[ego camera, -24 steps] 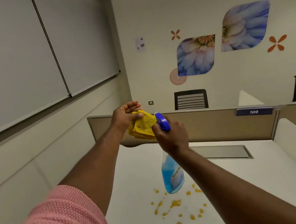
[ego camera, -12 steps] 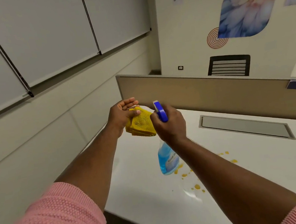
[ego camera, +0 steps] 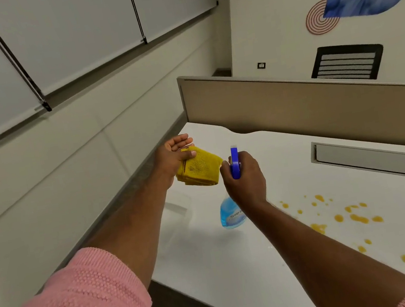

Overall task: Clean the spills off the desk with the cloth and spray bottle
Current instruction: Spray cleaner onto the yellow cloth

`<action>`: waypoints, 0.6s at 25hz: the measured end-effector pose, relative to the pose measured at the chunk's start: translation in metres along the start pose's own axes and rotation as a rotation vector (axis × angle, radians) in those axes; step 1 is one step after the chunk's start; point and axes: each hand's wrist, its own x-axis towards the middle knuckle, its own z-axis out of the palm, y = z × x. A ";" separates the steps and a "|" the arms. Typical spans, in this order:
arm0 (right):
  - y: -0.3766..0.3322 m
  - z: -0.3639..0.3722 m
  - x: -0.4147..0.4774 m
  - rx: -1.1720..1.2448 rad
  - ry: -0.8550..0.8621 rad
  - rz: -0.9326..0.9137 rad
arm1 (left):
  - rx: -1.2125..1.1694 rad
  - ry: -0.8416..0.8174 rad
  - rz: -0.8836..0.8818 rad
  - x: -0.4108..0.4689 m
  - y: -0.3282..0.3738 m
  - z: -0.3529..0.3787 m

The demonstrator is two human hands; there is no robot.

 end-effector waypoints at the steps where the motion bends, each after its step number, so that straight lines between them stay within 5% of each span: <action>1: 0.005 0.010 0.001 -0.019 -0.005 0.023 | 0.000 -0.009 -0.007 0.007 -0.004 -0.005; 15: 0.032 0.060 -0.006 -0.177 -0.135 0.158 | -0.024 -0.083 -0.065 0.065 -0.032 -0.022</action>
